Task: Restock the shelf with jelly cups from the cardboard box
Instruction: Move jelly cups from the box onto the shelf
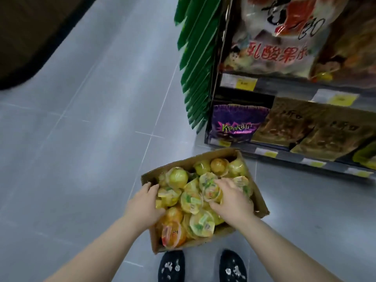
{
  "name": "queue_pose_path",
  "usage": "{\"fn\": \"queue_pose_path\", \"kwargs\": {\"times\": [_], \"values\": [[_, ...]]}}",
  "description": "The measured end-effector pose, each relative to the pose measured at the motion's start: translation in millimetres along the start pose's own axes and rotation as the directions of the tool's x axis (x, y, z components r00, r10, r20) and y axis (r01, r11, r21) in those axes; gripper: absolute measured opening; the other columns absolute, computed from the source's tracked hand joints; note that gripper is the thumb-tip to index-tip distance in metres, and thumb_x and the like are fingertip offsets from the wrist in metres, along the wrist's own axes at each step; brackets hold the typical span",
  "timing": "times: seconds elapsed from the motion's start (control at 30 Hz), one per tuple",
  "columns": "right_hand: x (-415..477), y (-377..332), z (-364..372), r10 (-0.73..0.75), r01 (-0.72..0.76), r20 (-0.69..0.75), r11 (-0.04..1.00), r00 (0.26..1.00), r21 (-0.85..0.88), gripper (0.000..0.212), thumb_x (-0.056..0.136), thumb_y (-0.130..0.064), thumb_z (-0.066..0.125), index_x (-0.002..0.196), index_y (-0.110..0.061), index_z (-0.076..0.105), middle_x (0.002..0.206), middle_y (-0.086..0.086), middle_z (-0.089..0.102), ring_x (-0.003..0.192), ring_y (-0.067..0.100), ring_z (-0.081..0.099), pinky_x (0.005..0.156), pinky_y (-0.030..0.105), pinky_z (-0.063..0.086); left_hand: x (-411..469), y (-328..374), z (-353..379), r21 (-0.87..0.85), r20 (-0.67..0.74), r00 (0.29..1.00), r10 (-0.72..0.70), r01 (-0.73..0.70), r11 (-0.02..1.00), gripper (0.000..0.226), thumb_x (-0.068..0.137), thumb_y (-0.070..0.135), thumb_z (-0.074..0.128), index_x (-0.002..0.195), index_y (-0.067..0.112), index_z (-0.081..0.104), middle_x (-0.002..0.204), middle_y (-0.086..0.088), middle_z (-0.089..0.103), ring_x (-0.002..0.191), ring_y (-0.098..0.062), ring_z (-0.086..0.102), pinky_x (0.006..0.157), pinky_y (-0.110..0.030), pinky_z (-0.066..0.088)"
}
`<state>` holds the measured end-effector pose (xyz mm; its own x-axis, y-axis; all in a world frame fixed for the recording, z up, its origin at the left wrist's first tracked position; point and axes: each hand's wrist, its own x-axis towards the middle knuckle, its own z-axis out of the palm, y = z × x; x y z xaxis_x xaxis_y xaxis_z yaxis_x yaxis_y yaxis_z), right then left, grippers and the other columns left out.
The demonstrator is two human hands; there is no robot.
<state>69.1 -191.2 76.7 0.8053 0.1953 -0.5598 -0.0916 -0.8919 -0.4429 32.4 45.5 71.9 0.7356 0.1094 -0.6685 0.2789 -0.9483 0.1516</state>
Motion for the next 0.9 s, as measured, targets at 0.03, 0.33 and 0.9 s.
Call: {"fn": "queue_pose_path", "kwargs": {"times": [0.03, 0.33, 0.9], "values": [[13, 4, 16, -0.026, 0.026, -0.002, 1.000, 1.000, 0.008, 0.066, 0.088, -0.038, 0.061, 0.146, -0.028, 0.033, 0.153, -0.006, 0.026, 0.134, 0.018, 0.036, 0.105, 0.033, 0.038, 12, -9, 17, 0.037, 0.011, 1.000, -0.007, 0.006, 0.999, 0.078, 0.087, 0.042, 0.057, 0.152, 0.021, 0.018, 0.160, -0.003, 0.013, 0.143, -0.023, 0.025, 0.111, -0.032, 0.032], [98, 11, 120, -0.317, 0.317, -0.015, 0.948, 0.948, 0.021, 0.062, 0.089, -0.026, 0.059, 0.145, -0.029, 0.033, 0.149, -0.008, 0.027, 0.135, 0.013, 0.032, 0.108, 0.031, 0.034, 83, -49, 109, 0.581, -0.054, 0.999, 0.000, 0.031, 0.813, 0.088, 0.074, 0.062, 0.061, 0.146, 0.023, 0.029, 0.154, -0.007, 0.014, 0.142, -0.031, 0.011, 0.105, -0.068, -0.014], [83, 0, 165, -0.414, 0.602, 0.623, 0.789, 0.664, -0.118, 0.071, 0.078, -0.013, 0.069, 0.139, -0.026, 0.036, 0.130, 0.002, 0.036, 0.110, 0.022, 0.051, 0.093, 0.038, 0.050, 69, -42, 91, -0.404, -0.579, 0.770, -0.267, 0.013, 0.915, 0.074, 0.052, 0.063, 0.070, 0.113, 0.026, 0.053, 0.109, 0.003, 0.057, 0.110, -0.023, 0.048, 0.092, -0.035, 0.039]]}}
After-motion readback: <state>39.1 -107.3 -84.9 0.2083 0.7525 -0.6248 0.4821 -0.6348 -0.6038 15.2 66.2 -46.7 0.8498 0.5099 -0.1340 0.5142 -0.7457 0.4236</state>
